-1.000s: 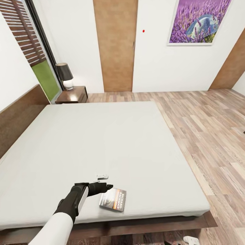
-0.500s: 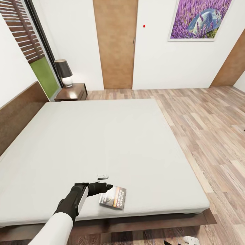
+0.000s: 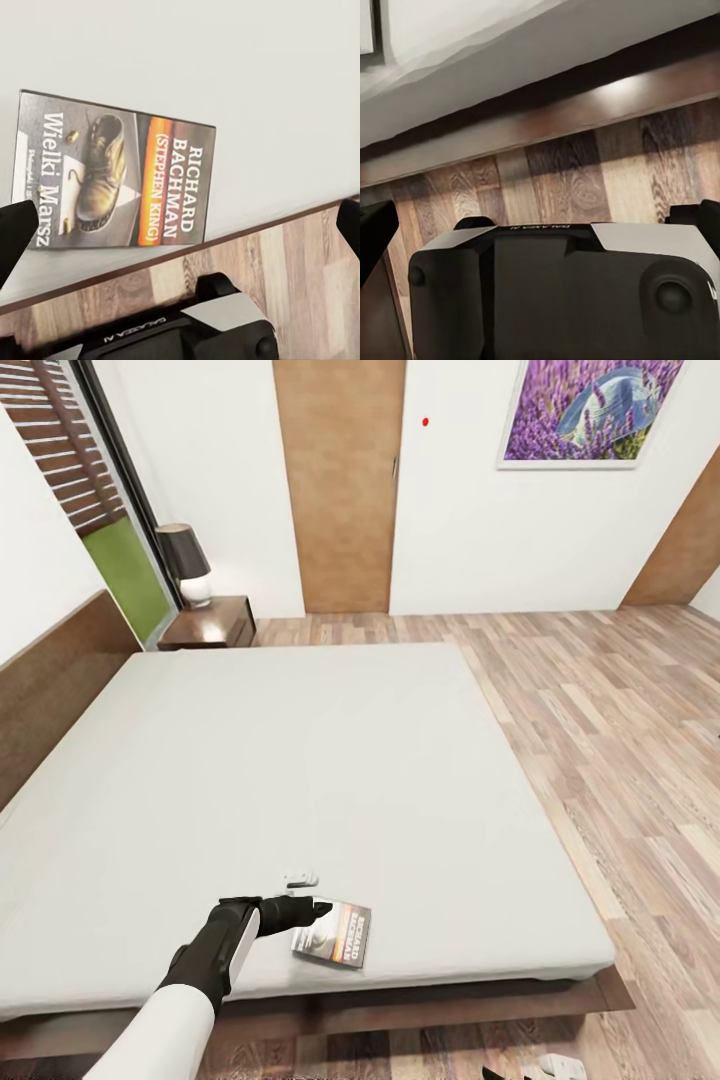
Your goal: In the bedroom, move the book from the bed onto either nightstand, and place the two sandals side by side next to the bed.
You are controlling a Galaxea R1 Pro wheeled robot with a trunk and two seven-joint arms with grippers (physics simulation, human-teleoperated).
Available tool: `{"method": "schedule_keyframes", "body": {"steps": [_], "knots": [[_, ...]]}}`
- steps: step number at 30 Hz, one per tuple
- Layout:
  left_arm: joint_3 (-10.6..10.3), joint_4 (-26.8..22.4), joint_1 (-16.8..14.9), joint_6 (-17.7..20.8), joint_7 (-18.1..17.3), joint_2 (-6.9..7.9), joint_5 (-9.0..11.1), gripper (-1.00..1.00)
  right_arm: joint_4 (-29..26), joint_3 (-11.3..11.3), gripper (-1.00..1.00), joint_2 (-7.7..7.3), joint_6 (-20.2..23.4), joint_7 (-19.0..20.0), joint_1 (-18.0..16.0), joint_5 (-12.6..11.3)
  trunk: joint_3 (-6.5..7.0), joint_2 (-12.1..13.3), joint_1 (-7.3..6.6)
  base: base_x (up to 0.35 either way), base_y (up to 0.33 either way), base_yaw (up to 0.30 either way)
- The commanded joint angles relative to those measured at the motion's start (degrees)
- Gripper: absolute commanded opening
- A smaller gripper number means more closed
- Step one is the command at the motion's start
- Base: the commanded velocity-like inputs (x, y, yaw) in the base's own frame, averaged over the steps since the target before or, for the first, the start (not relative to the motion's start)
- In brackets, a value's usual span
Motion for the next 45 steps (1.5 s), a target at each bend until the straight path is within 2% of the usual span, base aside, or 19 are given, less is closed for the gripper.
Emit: {"method": "schedule_keyframes", "body": {"steps": [1,6,10,12,15,17,21,24,26,28,31,36,45], "knots": [[0.46,-0.11,-0.04,0.29,-0.58,-0.10,-0.59,1.00,0.07,-0.12,1.00,0.00,-0.02,0.32,-0.04,-0.25,-0.18,-0.10,0.03,0.000,0.000,0.000],[0.21,-0.43,-0.04,0.45,-0.69,-0.21,-0.59,1.00,0.07,-0.15,1.00,0.00,-0.02,0.32,-0.04,-0.24,-0.63,-0.10,0.03,0.000,0.000,0.000],[0.05,-1.72,-0.92,1.31,-0.50,-1.63,-0.58,1.00,0.07,-0.14,1.00,0.00,-0.02,0.32,-0.04,-0.23,-0.99,-0.10,0.03,0.000,0.000,0.000],[0.03,-2.17,-3.50,3.80,-0.24,-2.19,-0.59,1.00,0.07,-0.13,1.00,0.01,-0.02,0.32,-0.04,-0.19,-1.17,-0.10,0.03,0.000,0.000,0.000],[0.02,-2.28,-8.90,9.63,-0.06,-2.19,-0.59,1.00,0.07,-0.11,1.00,0.03,-0.02,0.32,-0.04,-0.17,-1.45,-0.10,0.03,0.000,0.000,0.000],[0.02,-2.34,-11.35,12.39,0.00,-2.19,-0.59,1.00,0.07,-0.11,1.00,0.02,-0.02,0.32,-0.04,-0.16,-1.63,-0.10,0.03,0.000,0.000,0.000],[0.07,-2.56,-13.64,14.90,-0.06,-2.19,-0.26,1.00,0.03,-0.12,1.00,0.00,-0.02,0.32,-0.04,-0.20,-1.99,-0.10,0.03,0.000,0.000,0.000],[0.18,-2.49,-14.07,15.36,-0.09,-2.19,2.81,1.00,0.00,-0.12,1.00,0.00,-0.02,0.32,-0.04,-0.23,-2.26,-0.10,0.03,0.000,0.000,0.000],[0.20,-2.26,-14.19,15.44,-0.05,-2.19,6.73,1.00,-0.01,-0.12,1.00,0.00,-0.02,0.37,-0.04,-0.24,-2.44,-0.10,0.03,0.000,0.000,0.000],[0.19,-2.15,-14.24,15.46,-0.03,-2.19,9.26,1.00,-0.01,-0.15,1.00,0.00,-0.02,0.39,-0.04,-0.27,-2.62,-0.10,0.03,0.000,0.000,0.000],[0.19,-2.01,-14.27,15.48,-0.02,-2.19,11.39,1.00,-0.01,-0.19,1.00,0.00,-0.02,0.40,-0.04,-0.31,-2.89,-0.10,0.03,0.000,0.000,0.000],[0.19,-1.89,-14.26,15.35,-0.02,-2.19,12.28,1.00,-0.01,-0.20,1.00,-0.03,0.05,0.45,-0.04,-0.36,-3.34,-0.10,0.03,0.000,0.000,0.000],[0.06,-0.46,-14.19,14.11,0.20,-2.19,12.22,1.00,-0.01,-0.29,1.00,-0.09,0.03,0.43,-0.04,-0.39,-4.15,-0.10,0.03,0.000,0.000,0.000]]}}
